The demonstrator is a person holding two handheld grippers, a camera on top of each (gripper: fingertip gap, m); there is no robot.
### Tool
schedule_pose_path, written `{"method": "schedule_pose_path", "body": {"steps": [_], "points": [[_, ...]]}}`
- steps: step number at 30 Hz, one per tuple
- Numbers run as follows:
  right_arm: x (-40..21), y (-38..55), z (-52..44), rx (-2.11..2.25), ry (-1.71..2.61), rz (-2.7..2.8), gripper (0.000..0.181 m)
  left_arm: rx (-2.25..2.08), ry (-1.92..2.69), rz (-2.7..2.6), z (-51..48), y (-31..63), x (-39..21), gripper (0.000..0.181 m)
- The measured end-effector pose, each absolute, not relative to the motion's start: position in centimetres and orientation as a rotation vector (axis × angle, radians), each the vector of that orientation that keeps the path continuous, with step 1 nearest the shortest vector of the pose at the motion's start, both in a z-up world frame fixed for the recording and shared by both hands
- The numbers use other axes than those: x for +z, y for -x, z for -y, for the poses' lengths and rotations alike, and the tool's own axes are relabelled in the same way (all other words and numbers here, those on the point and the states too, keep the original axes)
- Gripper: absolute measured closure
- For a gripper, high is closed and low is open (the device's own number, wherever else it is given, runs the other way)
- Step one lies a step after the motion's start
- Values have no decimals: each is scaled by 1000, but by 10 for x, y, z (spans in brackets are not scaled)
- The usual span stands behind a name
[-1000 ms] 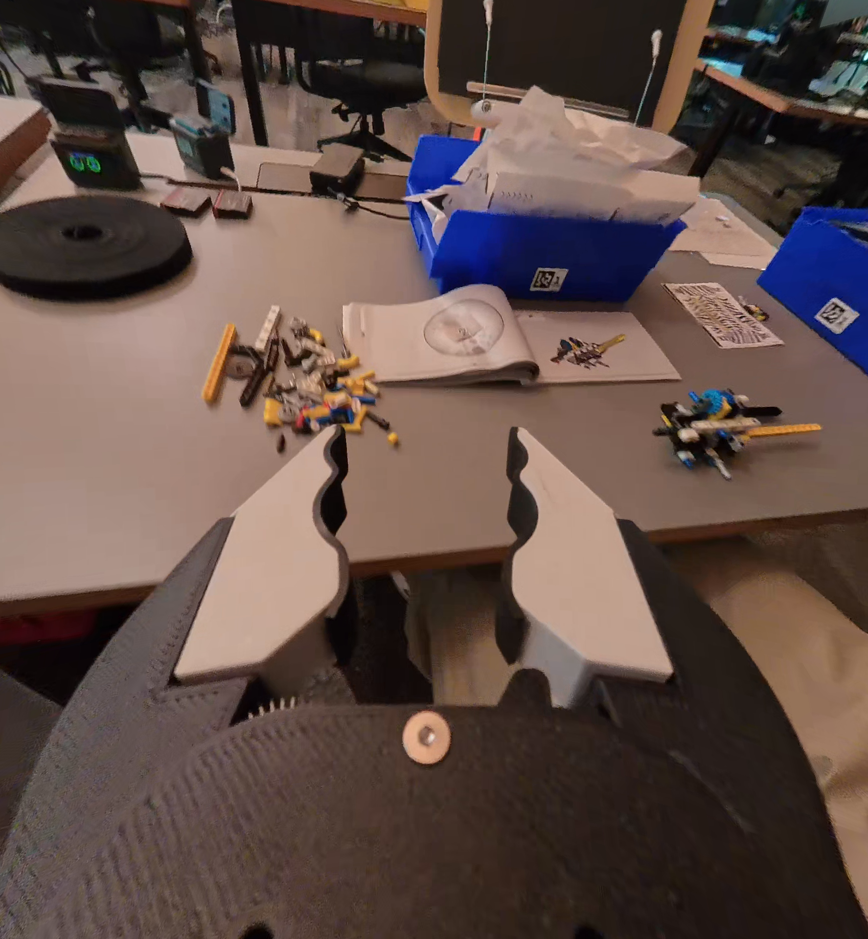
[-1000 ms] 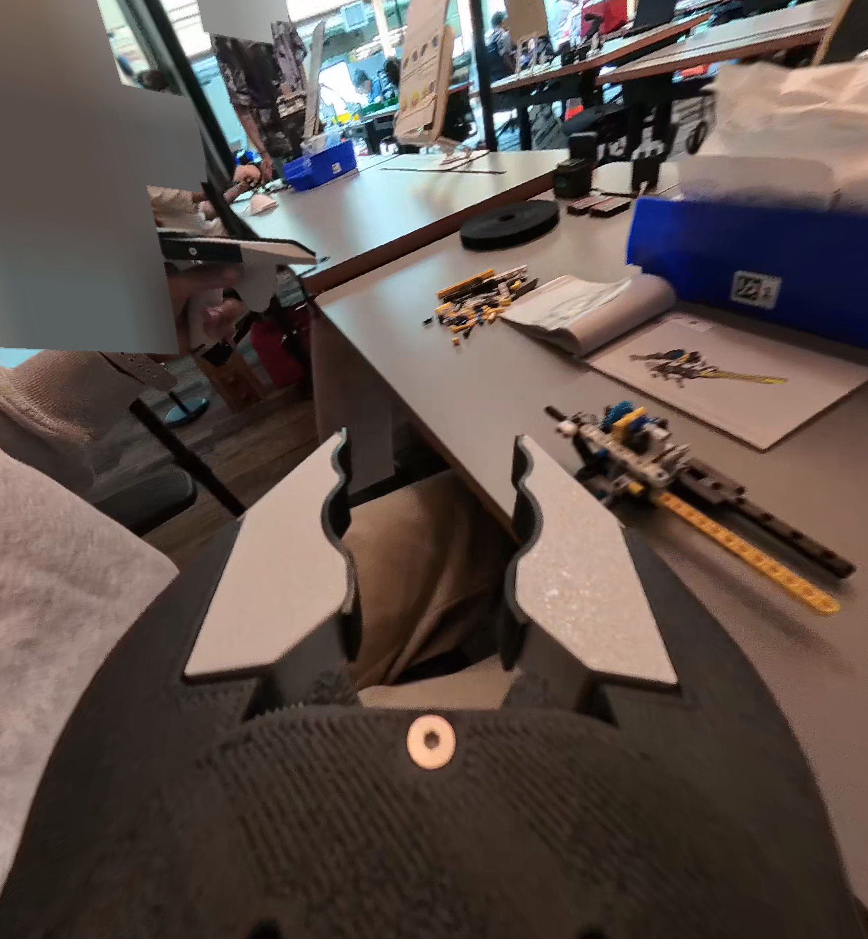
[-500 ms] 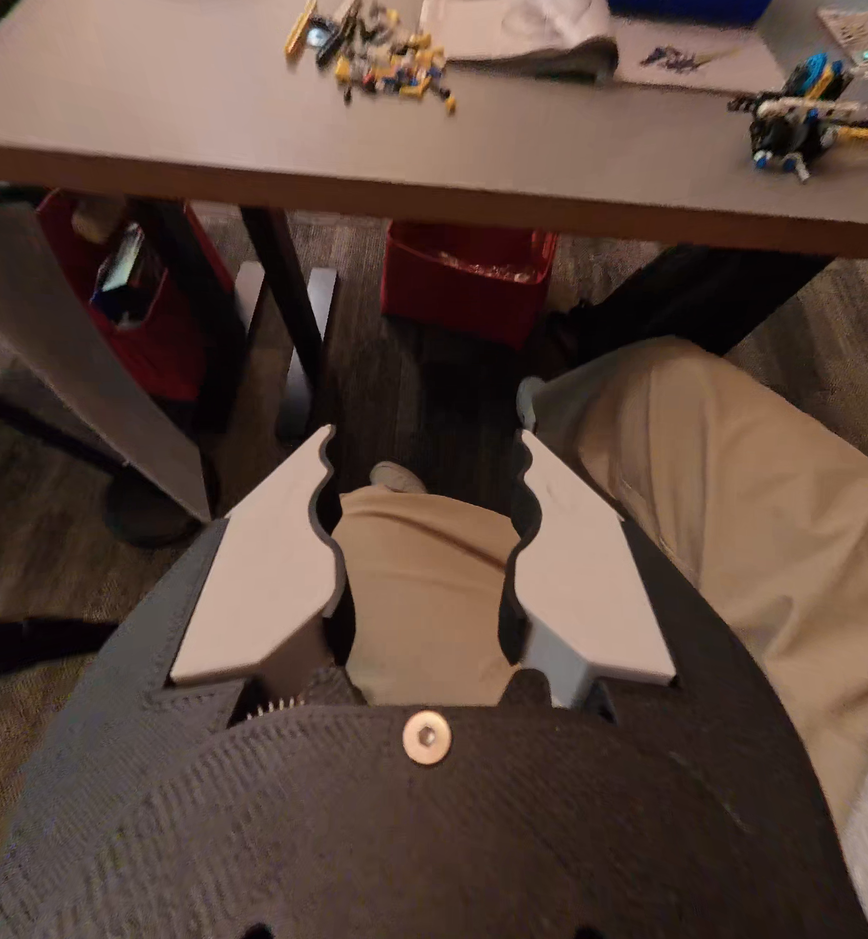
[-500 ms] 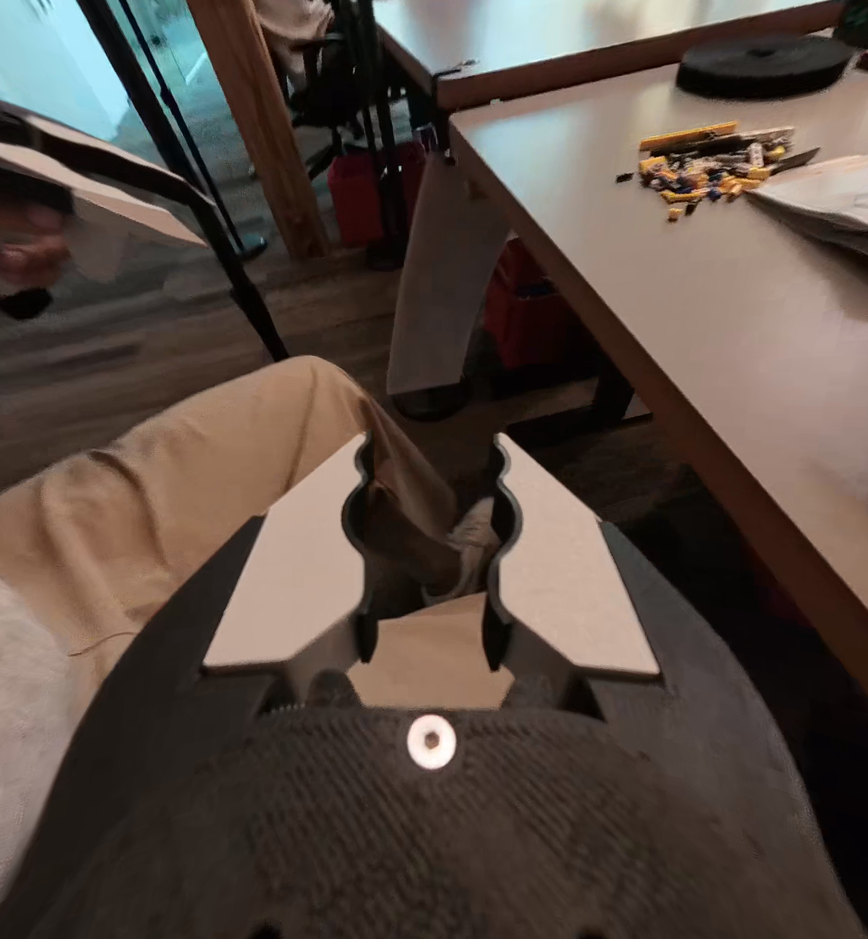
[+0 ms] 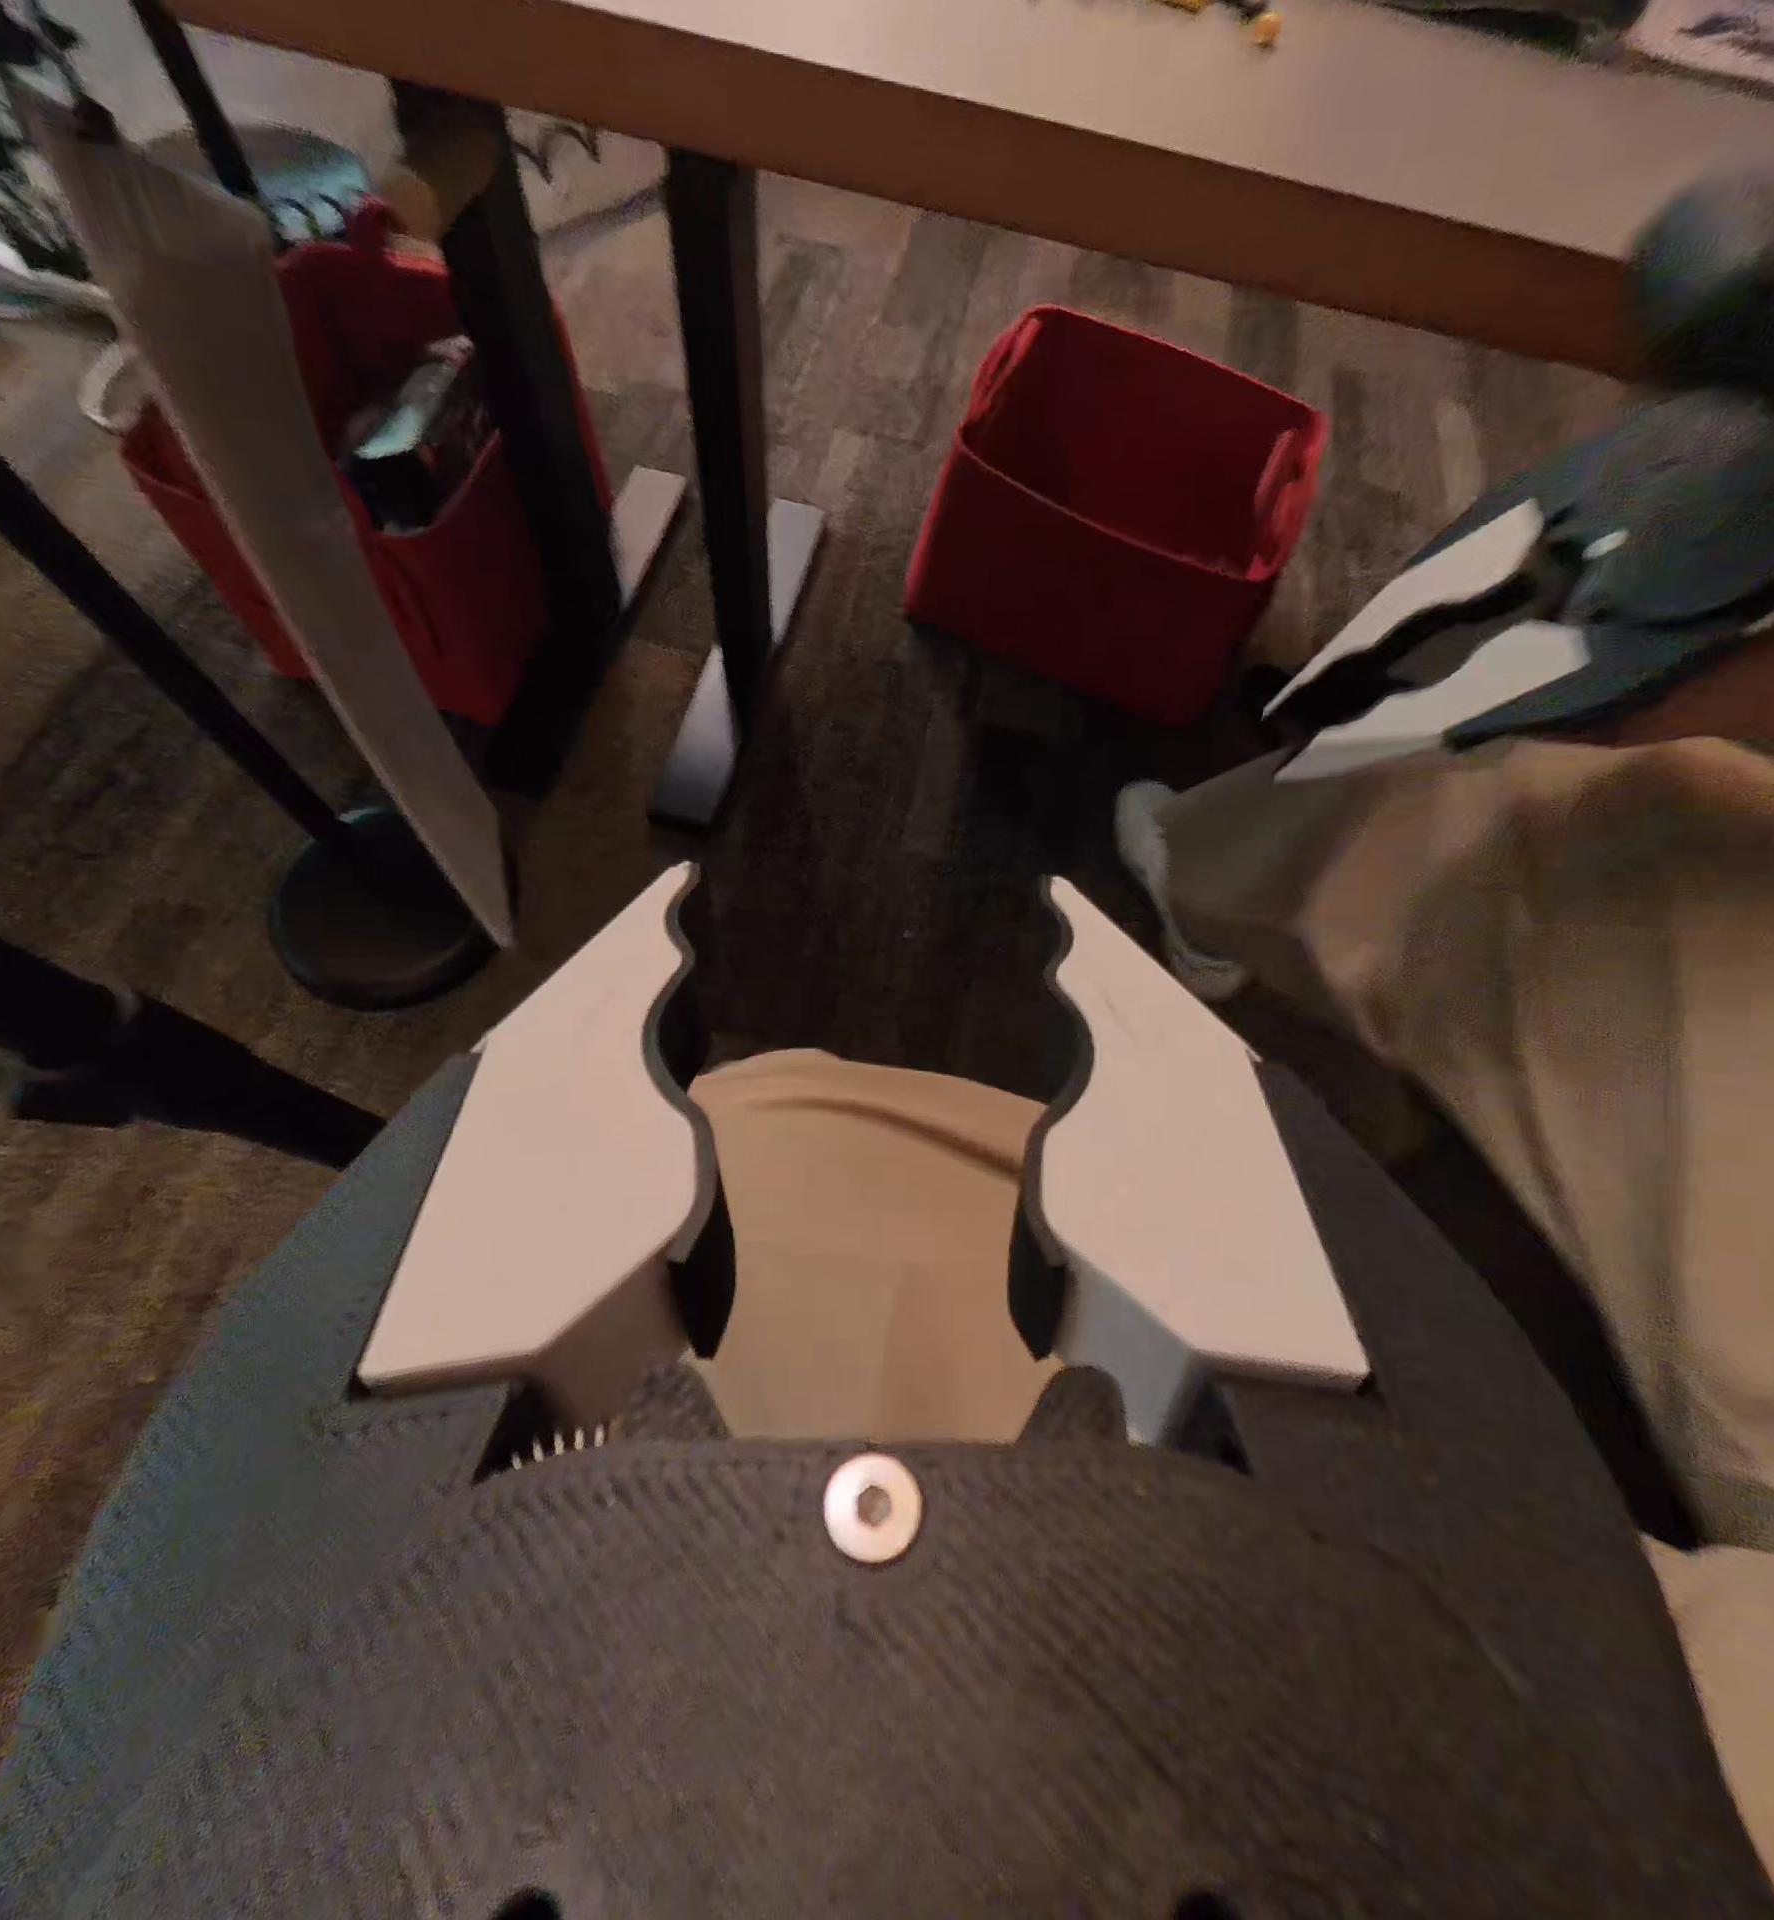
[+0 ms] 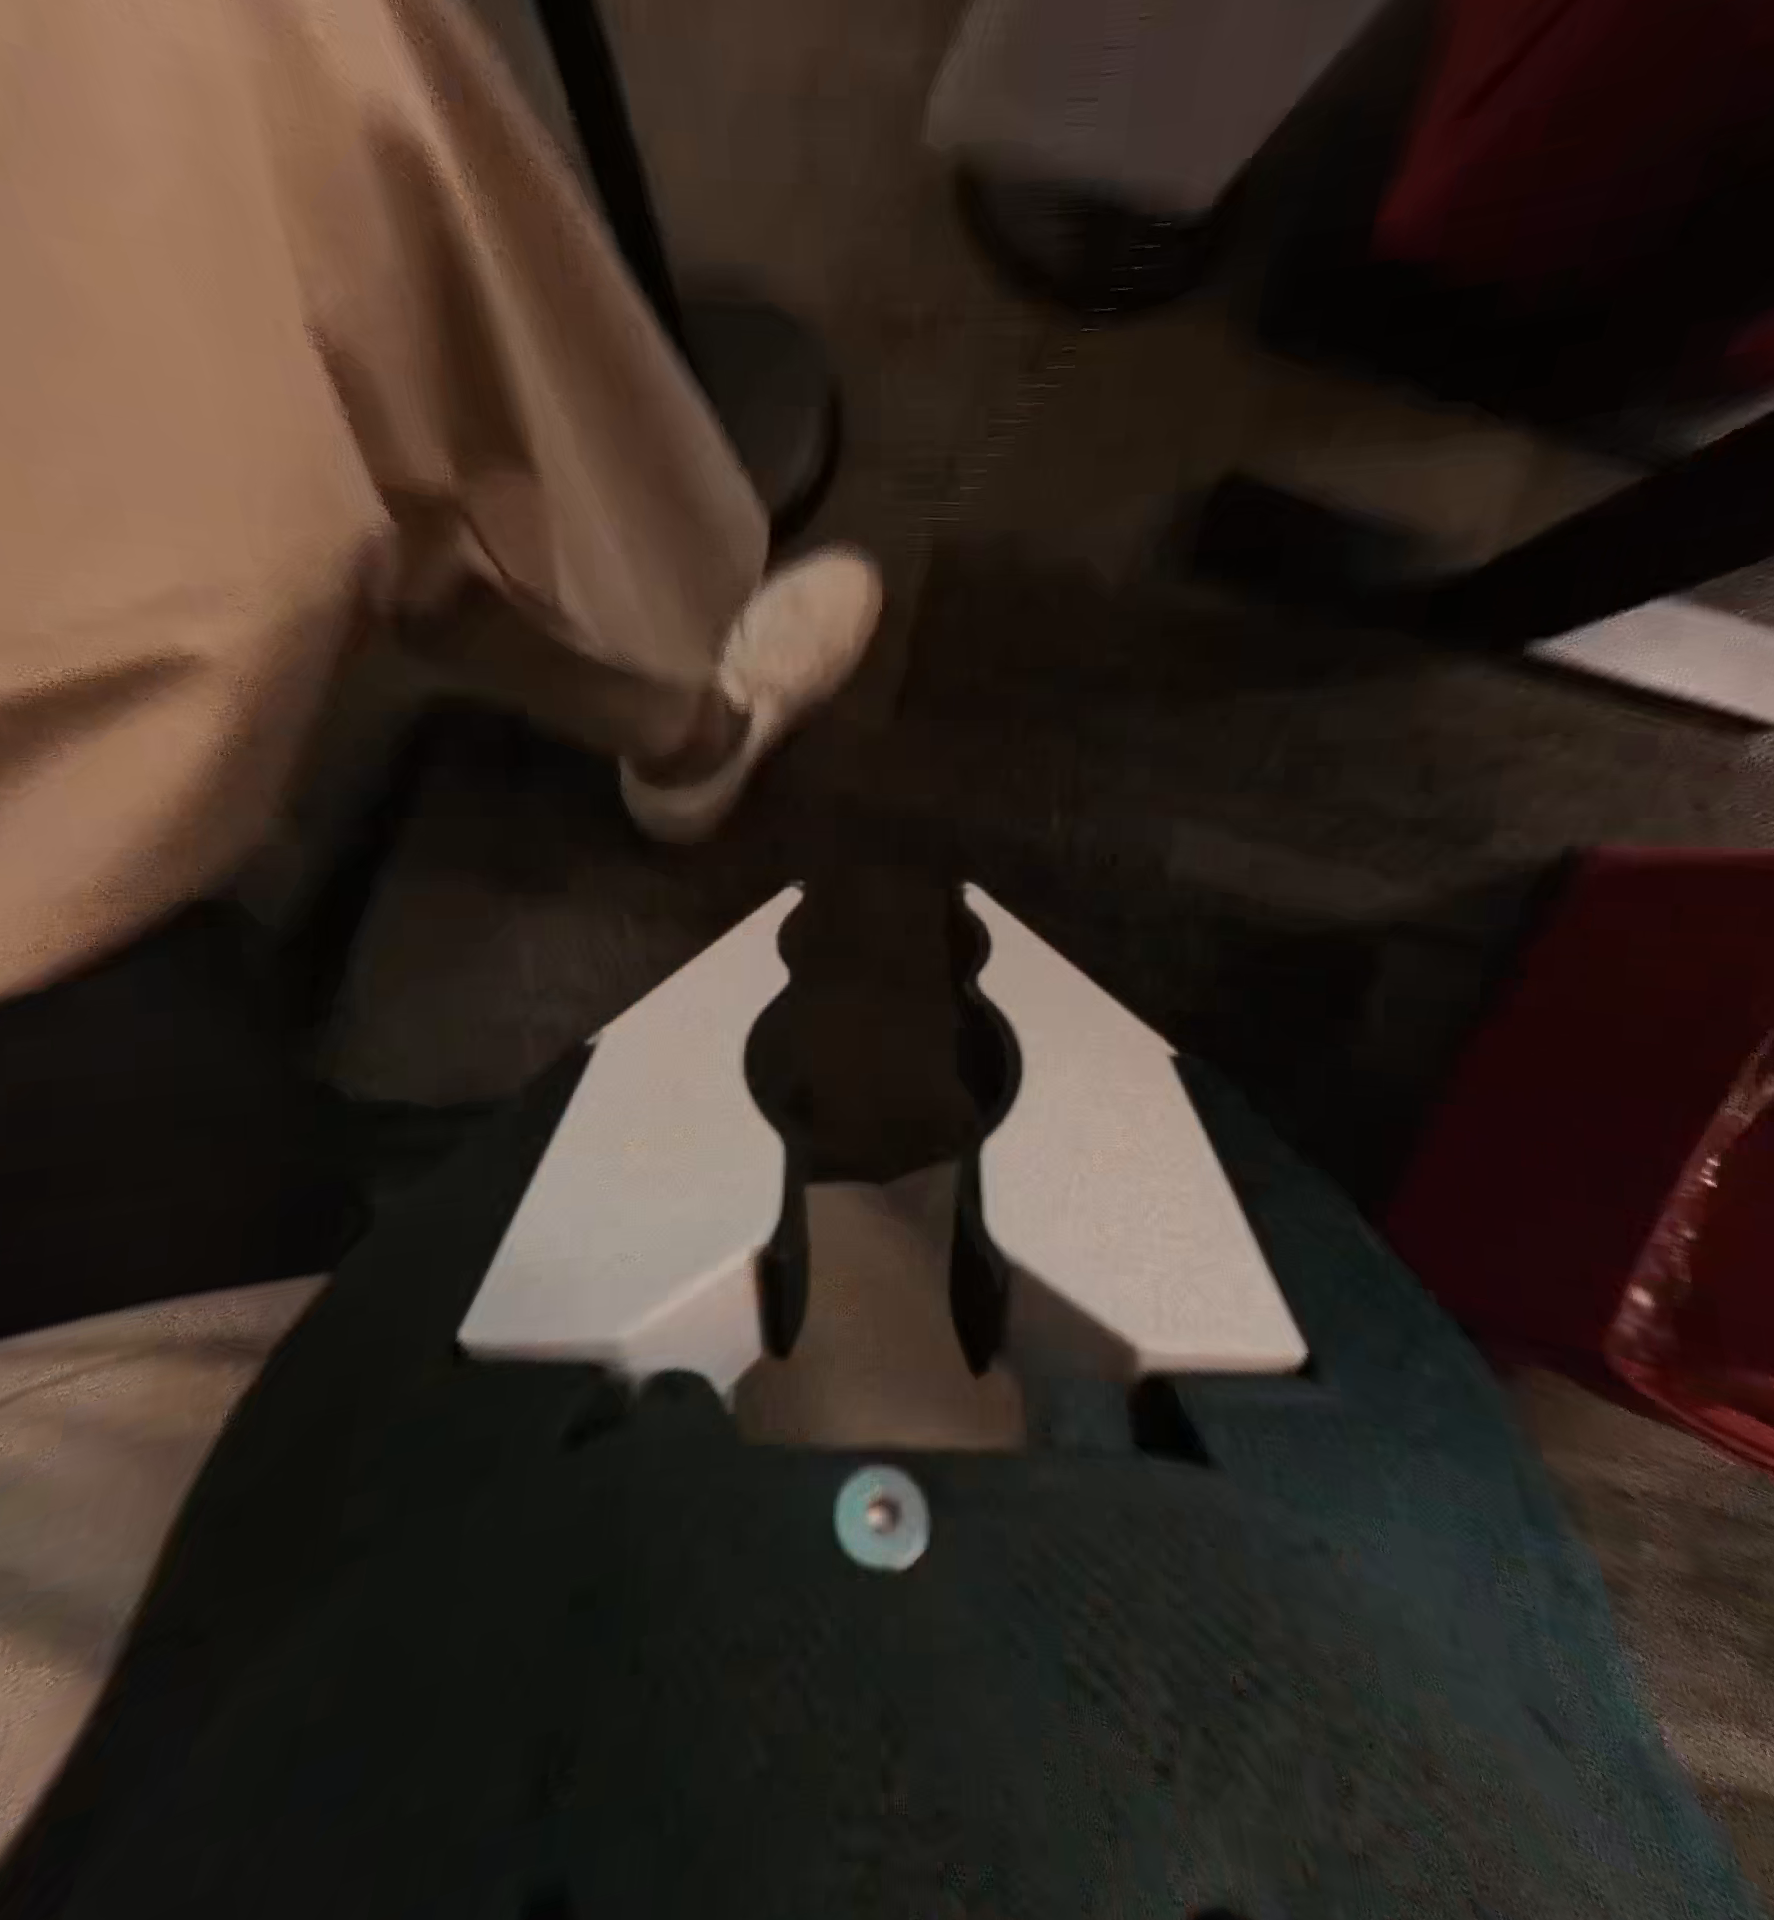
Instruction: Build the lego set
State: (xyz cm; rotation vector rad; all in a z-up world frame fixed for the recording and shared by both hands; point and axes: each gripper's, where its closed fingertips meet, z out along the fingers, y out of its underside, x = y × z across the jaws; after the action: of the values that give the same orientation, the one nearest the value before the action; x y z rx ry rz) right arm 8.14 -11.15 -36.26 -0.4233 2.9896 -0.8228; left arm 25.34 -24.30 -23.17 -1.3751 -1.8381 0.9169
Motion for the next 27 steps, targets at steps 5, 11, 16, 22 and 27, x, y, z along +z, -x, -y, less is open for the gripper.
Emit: {"method": "schedule_pose_path", "body": {"steps": [5, 11, 16, 22, 27], "points": [[-536, -54, 162, -492, 576, -3002, 156, 981, 1354, 1876, 279, -253, -255, 128], [-764, 54, 167, -387, -90, -3036, 161, 753, 1417, 2036, 298, -239, -306, 126], [-863, 78, 170, -343, -328, -2983, 155, 707, 1533, 2144, 314, -265, -347, 129], [-899, 76, 197, -336, -5, -3054, 157, 682, 1424, 2235, 333, -275, -358, 131], [-913, 70, 222, -363, 217, -3082, 158, 645, 1376, 2256, 333, -278, -365, 131]]}}
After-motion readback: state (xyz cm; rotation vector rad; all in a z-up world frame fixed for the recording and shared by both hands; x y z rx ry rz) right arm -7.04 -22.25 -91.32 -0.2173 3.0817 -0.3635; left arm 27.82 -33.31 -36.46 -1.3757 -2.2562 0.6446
